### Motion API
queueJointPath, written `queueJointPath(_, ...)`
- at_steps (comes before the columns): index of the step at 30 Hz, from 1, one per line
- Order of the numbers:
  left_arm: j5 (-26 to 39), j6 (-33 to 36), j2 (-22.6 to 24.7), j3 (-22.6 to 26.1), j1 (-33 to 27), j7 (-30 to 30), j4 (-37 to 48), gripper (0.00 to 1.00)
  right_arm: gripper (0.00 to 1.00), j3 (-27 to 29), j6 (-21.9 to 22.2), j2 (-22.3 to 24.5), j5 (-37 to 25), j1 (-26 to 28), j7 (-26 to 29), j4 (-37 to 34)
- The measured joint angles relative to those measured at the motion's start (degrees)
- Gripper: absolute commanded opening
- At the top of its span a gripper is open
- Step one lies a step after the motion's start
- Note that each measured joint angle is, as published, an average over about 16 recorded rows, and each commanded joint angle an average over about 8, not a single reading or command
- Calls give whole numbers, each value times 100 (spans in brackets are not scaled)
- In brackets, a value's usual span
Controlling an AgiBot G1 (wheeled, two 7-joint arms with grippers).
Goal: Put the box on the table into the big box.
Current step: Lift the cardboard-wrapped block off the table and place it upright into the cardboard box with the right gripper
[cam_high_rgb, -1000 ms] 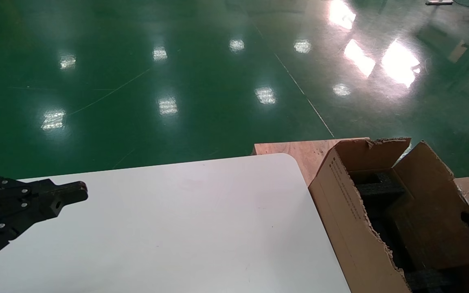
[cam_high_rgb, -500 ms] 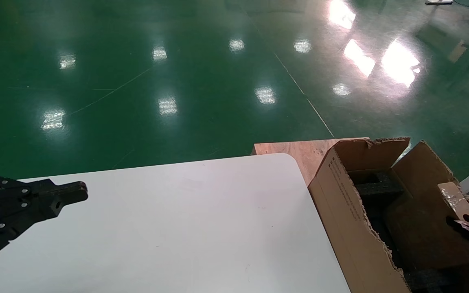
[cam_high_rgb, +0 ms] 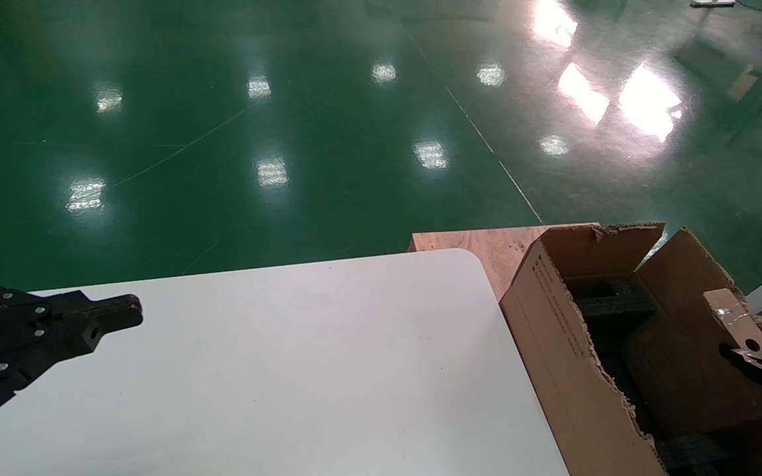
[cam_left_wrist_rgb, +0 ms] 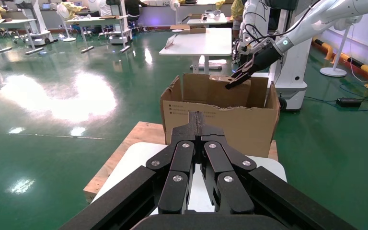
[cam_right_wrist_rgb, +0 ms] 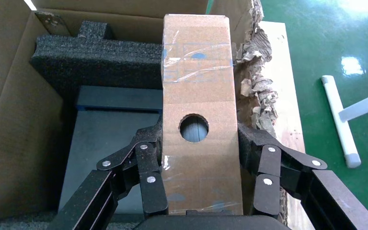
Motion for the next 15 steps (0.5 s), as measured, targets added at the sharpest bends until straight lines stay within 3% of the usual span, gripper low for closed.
queueJointPath(3, 0, 0, 0, 0, 0, 0, 0, 98, 100, -16, 3, -21, 5, -1, -19, 5)
queueJointPath(15, -1, -1, 0, 0, 1, 0, 1, 100, 100, -5, 3, -26, 10, -9, -28, 10)
